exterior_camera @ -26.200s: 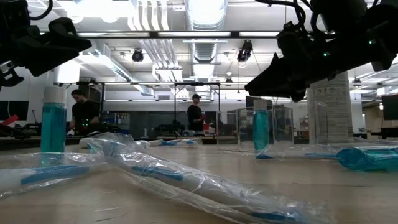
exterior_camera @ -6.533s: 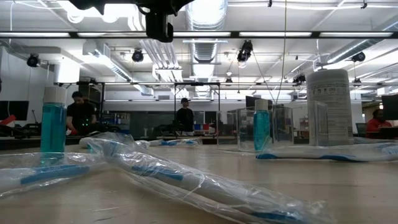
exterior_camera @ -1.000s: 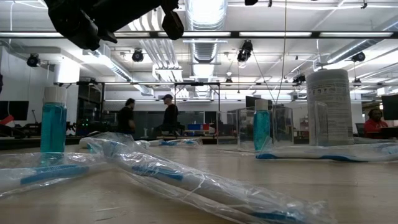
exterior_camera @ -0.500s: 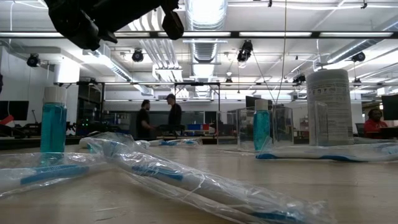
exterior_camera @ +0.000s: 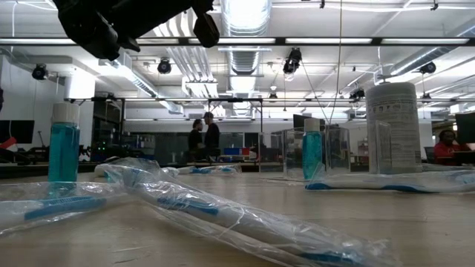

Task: Pick & Place toothbrushing station
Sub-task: Put the blue mouthwash into the middle section of the transparent organizer

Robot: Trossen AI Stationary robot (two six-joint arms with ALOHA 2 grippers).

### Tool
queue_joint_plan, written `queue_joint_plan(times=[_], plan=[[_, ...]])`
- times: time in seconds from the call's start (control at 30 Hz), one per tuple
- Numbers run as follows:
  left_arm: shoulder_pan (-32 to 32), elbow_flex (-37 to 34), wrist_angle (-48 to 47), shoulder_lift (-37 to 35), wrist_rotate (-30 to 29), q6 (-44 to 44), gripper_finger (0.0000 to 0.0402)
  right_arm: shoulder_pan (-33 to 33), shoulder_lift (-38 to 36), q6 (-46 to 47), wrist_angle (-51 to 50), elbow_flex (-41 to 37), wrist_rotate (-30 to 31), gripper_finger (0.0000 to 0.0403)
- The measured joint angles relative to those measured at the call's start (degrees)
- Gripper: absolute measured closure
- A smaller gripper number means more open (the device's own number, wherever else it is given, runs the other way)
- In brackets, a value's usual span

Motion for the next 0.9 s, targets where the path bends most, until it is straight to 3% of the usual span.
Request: queue_joint_plan(times=[0.9], plan=[[-0.07, 0.31, -4.07, -0.04, -2.48, -3.31, 0.0276, -0.04, -0.02, 0.07, -0.16, -0.13, 0.75, 0.0299]])
